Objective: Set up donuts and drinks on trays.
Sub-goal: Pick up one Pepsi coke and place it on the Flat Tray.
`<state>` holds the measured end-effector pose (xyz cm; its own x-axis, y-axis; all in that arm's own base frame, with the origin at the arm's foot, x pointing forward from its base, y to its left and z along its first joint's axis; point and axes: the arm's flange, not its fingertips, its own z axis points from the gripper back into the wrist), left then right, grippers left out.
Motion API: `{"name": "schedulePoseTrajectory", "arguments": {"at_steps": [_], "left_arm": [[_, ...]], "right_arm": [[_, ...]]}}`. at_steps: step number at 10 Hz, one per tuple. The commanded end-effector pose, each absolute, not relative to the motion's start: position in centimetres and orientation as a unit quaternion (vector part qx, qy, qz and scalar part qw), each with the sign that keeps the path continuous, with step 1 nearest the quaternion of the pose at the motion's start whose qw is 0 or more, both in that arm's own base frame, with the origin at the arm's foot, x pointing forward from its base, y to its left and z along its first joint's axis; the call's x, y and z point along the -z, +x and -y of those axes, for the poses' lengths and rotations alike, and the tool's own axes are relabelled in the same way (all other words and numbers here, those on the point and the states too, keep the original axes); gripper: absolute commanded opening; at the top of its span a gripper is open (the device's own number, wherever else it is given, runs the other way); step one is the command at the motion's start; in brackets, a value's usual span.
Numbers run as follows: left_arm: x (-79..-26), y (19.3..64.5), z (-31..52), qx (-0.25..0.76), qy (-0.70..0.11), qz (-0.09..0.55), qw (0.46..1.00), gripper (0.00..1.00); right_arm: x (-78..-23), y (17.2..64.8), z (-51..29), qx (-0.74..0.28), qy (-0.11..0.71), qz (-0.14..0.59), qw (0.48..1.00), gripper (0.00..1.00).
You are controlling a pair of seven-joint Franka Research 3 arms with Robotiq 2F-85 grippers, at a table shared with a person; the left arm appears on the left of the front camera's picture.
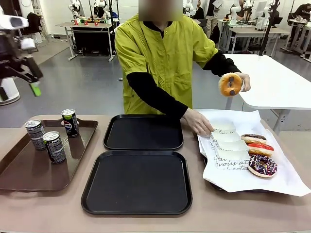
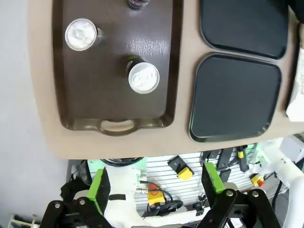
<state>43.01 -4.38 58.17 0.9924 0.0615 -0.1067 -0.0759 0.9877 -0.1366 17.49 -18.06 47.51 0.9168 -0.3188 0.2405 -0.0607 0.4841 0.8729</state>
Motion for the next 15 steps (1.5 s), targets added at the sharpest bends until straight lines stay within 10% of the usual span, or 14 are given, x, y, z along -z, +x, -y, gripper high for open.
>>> {"name": "schedulePoseTrajectory", "arguments": {"at_steps": [1, 6, 15], "left_arm": [[-56.7, 45.7, 6.2, -0.051, -0.029, -0.066, 0.996, 1.00], [-47.9, 46.5, 9.9, 0.007, 0.011, -0.039, 0.999, 1.00], [-46.9, 45.4, 9.4, 0.055, 0.024, -0.026, 0.998, 1.00]], "right_arm": [[-47.5, 17.7, 18.1, 0.070, 0.508, 0.191, 0.837, 1.00], [-47.5, 17.7, 18.1, 0.070, 0.508, 0.191, 0.837, 1.00], [-47.5, 17.7, 18.1, 0.070, 0.508, 0.191, 0.837, 1.00]]}}
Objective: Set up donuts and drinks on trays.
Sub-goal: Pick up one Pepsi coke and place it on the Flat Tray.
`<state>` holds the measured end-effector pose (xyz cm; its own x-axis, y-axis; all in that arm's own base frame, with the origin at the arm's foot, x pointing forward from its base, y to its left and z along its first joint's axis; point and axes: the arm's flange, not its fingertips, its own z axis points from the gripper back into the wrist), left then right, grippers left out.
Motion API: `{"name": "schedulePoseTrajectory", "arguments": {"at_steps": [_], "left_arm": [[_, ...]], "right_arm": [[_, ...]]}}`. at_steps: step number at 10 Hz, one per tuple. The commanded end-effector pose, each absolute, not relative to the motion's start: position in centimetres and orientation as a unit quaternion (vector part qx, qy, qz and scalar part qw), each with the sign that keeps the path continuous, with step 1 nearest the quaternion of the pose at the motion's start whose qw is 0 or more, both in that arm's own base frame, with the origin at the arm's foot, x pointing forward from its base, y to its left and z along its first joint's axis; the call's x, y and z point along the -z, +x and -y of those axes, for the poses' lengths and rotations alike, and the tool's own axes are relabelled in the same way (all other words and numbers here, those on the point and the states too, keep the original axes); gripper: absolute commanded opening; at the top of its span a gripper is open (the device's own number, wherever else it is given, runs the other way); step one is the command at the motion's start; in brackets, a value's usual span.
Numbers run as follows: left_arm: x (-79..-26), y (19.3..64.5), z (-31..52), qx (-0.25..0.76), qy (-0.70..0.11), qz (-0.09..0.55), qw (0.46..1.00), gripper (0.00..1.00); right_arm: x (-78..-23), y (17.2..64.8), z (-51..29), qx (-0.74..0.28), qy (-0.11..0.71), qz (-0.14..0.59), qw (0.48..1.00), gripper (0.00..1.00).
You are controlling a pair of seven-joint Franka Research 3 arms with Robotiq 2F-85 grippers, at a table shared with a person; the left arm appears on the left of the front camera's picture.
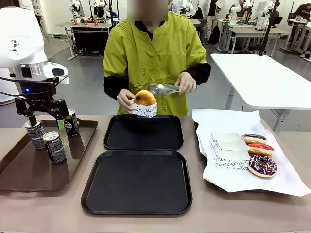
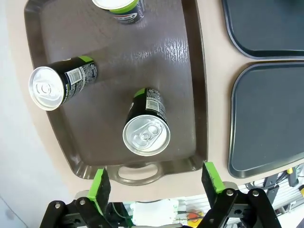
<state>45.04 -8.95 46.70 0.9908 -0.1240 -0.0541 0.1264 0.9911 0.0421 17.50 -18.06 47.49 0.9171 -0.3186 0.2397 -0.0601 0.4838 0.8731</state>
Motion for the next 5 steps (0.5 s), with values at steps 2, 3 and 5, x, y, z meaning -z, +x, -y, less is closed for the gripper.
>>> {"name": "schedulePoseTrajectory", "arguments": {"at_steps": [2, 3, 5], "left_arm": [[-46.1, 44.6, 8.7, 0.035, 0.034, 0.001, 0.999, 1.00], [-45.7, 44.4, 8.5, 0.022, 0.034, 0.017, 0.999, 1.00], [-45.0, 43.9, 8.2, -0.014, 0.033, 0.044, 0.998, 1.00]], "right_arm": [[-47.5, 17.7, 18.1, 0.070, 0.508, 0.191, 0.837, 1.00], [-47.5, 17.7, 18.1, 0.070, 0.508, 0.191, 0.837, 1.00], [-47.5, 17.7, 18.1, 0.070, 0.508, 0.191, 0.837, 1.00]]}}
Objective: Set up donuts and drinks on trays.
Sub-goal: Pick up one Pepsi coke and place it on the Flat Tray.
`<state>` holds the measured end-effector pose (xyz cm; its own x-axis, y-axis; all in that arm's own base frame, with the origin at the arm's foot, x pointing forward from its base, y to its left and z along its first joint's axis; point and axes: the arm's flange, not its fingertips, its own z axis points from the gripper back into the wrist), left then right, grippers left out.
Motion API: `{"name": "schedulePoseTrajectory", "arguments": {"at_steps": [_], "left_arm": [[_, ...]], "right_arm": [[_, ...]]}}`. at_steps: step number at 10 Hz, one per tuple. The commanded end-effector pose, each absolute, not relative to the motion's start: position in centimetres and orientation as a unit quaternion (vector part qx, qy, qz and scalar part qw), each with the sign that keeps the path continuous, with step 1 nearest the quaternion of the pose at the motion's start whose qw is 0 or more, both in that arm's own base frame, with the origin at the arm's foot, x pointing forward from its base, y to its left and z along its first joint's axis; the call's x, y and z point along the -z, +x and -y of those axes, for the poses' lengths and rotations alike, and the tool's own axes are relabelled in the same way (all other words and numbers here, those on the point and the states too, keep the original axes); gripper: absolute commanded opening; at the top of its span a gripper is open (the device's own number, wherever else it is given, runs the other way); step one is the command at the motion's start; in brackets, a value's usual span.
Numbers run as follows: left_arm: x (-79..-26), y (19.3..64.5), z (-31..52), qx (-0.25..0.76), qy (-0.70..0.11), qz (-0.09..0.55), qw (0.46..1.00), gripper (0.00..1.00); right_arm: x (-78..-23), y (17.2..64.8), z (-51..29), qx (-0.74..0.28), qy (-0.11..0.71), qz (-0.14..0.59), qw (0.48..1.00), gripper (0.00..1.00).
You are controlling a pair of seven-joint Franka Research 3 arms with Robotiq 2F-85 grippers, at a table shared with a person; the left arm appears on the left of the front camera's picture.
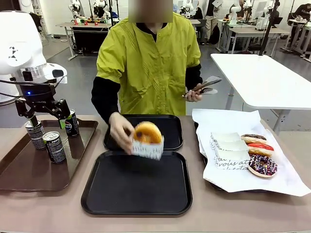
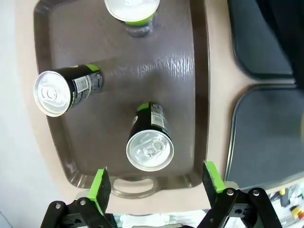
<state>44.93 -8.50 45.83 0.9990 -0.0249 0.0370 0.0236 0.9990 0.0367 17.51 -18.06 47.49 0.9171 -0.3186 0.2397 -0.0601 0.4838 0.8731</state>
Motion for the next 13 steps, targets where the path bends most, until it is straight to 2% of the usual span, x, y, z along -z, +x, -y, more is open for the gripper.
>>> {"name": "schedulePoseTrajectory", "arguments": {"at_steps": [1, 5, 9, 13], "left_arm": [[-44.4, 43.7, 8.0, -0.037, 0.039, 0.056, 0.997, 1.00], [-42.4, 43.9, 7.5, -0.062, 0.031, 0.024, 0.997, 1.00], [-41.7, 44.2, 7.2, -0.076, -0.005, 0.045, 0.996, 1.00], [-40.2, 45.4, 7.3, -0.066, -0.016, 0.025, 0.997, 1.00]], "right_arm": [[-47.5, 17.7, 18.1, 0.070, 0.508, 0.191, 0.837, 1.00], [-47.5, 17.7, 18.1, 0.070, 0.508, 0.191, 0.837, 1.00], [-47.5, 17.7, 18.1, 0.070, 0.508, 0.191, 0.837, 1.00], [-47.5, 17.7, 18.1, 0.070, 0.508, 0.191, 0.837, 1.00]]}}
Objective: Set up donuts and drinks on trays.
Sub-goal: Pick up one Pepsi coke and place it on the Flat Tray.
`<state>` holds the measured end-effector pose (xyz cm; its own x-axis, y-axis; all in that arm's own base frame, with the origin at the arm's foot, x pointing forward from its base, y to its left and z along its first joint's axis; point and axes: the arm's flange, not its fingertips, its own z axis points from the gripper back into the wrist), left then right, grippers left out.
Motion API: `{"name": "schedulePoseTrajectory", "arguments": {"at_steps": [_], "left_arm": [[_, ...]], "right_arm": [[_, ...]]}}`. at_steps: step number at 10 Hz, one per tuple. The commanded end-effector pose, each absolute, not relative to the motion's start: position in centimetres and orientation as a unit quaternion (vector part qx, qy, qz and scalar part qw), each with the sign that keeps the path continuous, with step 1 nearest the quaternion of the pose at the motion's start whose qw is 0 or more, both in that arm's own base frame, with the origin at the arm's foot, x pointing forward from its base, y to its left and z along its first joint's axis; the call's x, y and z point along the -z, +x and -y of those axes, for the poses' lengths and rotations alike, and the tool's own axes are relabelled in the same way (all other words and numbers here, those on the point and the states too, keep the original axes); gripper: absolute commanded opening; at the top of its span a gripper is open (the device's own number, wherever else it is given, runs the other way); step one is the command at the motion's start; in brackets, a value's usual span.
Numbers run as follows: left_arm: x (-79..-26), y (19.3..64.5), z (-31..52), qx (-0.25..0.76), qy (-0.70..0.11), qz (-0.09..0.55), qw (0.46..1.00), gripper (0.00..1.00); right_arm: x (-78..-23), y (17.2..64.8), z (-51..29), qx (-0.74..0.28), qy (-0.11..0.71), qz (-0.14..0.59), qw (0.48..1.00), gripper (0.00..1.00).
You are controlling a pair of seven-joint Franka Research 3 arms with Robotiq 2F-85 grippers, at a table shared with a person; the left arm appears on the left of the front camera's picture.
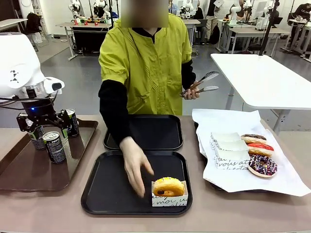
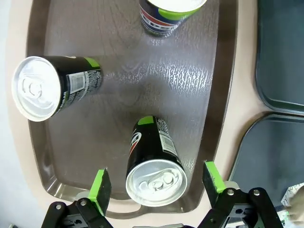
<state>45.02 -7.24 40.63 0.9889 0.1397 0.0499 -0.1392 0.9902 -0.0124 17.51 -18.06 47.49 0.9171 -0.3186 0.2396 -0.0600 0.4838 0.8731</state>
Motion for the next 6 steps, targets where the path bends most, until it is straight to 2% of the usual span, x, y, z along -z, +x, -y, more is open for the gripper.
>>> {"name": "schedulePoseTrajectory", "arguments": {"at_steps": [1, 6], "left_arm": [[-39.8, 45.6, 7.2, -0.065, -0.013, 0.021, 0.998, 1.00], [-38.0, 46.6, 7.1, -0.054, -0.016, -0.009, 0.998, 1.00]], "right_arm": [[-47.5, 17.7, 18.1, 0.070, 0.508, 0.191, 0.837, 1.00], [-47.5, 17.7, 18.1, 0.070, 0.508, 0.191, 0.837, 1.00]]}}
